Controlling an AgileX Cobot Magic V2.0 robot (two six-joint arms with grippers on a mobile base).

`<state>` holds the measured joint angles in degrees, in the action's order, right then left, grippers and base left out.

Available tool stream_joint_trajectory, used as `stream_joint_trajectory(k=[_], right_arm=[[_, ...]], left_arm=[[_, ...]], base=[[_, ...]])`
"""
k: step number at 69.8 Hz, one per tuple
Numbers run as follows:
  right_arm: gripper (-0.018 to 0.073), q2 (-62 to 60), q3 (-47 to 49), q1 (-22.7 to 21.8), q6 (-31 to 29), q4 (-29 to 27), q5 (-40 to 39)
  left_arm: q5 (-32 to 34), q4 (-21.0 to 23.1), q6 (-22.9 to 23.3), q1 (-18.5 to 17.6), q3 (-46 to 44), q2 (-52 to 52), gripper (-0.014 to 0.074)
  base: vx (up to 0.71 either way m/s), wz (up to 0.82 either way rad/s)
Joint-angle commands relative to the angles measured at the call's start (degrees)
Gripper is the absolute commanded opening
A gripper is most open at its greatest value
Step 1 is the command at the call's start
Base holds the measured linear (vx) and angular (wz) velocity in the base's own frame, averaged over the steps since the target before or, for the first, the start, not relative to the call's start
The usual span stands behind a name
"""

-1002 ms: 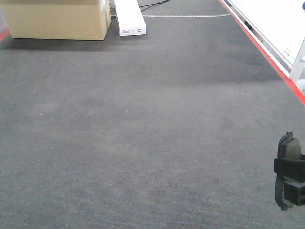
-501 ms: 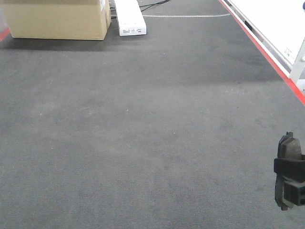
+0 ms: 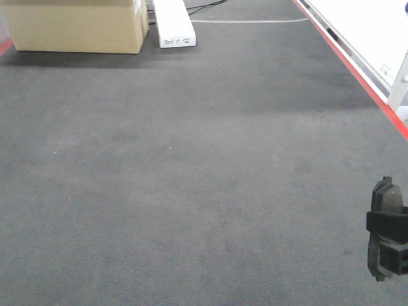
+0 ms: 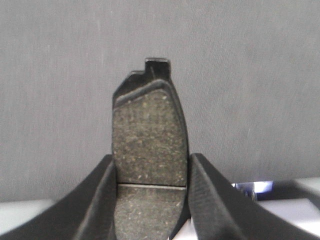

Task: Move and align brake pads A on conveyor
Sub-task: 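Lower the left gripper with its brake pad toward the conveyor belt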

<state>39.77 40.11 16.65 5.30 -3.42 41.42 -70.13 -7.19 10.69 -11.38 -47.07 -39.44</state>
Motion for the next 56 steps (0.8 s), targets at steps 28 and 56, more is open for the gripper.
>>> stream_joint_trajectory(k=[28, 56], right_arm=[[-0.0003, -0.1, 1.9, -0.3, -0.5, 0.1, -4.2], [-0.0003, -0.1, 1.9, -0.3, -0.5, 0.1, -4.2]], left_arm=[[30.3, 1.2, 3.6, -0.3, -2.7, -24.8, -0.0006], [25.4, 1.2, 3.4, 0.3, -25.4, -56.0, -0.0006]], base=[[0.00, 0.00], [0.00, 0.00]])
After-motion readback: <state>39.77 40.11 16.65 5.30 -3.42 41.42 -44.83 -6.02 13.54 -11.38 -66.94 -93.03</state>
